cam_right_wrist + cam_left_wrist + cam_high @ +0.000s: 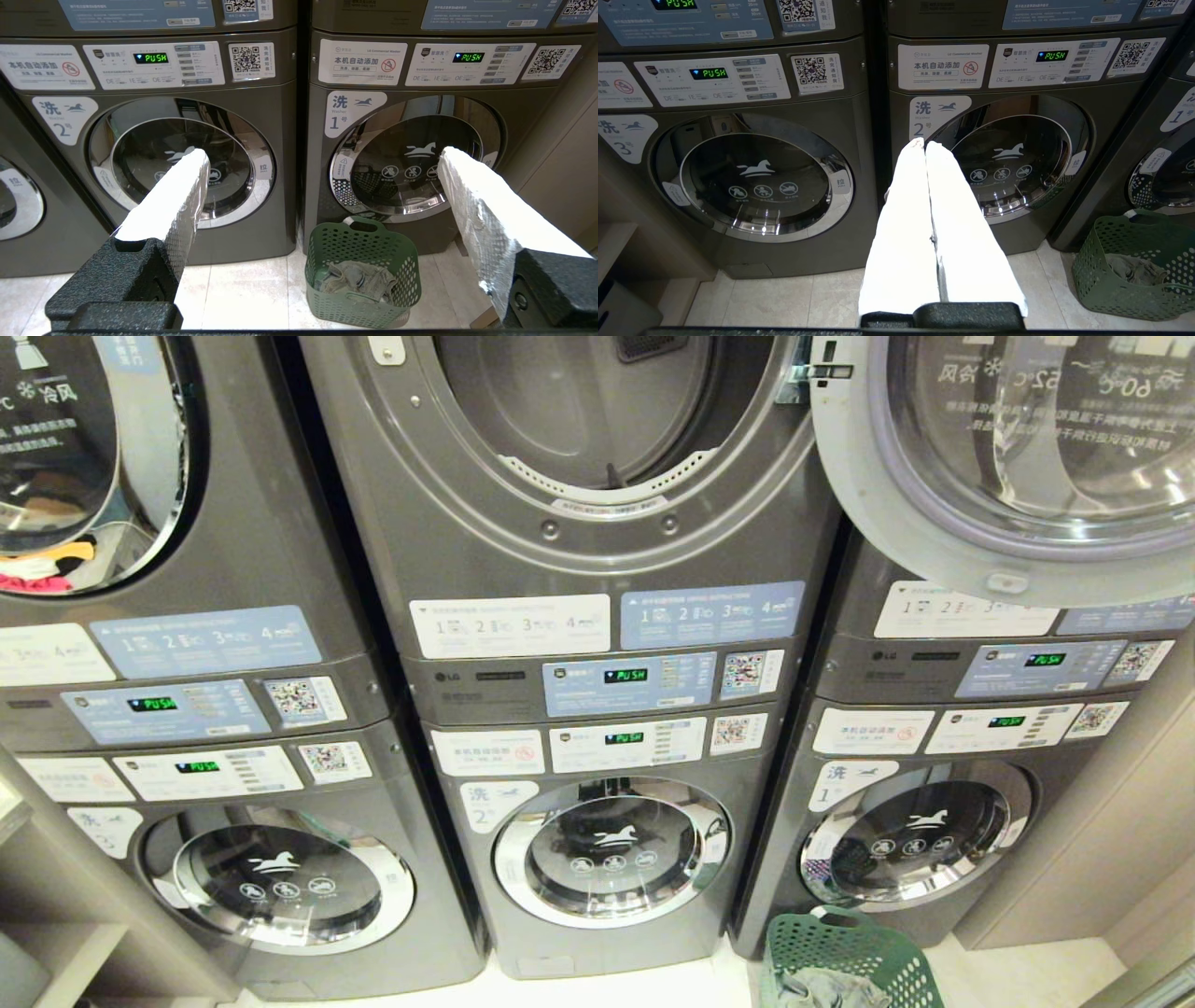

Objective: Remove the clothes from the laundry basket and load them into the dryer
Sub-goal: Take the clothes out of the basket

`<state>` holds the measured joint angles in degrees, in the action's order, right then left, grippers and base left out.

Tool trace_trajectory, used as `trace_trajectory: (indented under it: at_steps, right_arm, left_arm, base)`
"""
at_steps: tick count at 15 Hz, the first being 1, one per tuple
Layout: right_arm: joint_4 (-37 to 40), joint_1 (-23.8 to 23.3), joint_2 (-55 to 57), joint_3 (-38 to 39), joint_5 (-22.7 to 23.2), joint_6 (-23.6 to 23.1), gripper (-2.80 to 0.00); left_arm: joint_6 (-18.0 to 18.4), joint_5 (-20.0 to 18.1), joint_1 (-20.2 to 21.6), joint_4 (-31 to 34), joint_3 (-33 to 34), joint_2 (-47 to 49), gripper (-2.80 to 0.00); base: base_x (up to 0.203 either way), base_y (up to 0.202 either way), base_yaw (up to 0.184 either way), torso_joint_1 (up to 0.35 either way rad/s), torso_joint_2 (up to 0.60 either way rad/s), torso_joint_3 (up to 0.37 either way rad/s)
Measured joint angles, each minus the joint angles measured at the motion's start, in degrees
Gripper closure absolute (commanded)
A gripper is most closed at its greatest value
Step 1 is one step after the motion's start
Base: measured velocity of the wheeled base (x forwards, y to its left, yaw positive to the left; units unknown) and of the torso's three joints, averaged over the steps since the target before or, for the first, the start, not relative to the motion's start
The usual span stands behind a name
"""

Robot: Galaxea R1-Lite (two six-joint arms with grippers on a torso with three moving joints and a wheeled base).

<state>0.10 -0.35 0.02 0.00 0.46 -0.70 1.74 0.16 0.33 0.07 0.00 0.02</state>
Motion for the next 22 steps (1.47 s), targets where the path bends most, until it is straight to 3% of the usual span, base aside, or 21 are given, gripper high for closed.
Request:
trace_trajectory:
  at_steps: [22]
  right_arm:
    - [0.0,0.0,0.0,0.0,0.0,0.0,-2.8]
  left_arm:
    - [-0.2,0.0,0.0,0.0,0.0,0.0,0.0]
  base:
    - [0.0,0.0,0.0,0.0,0.0,0.0]
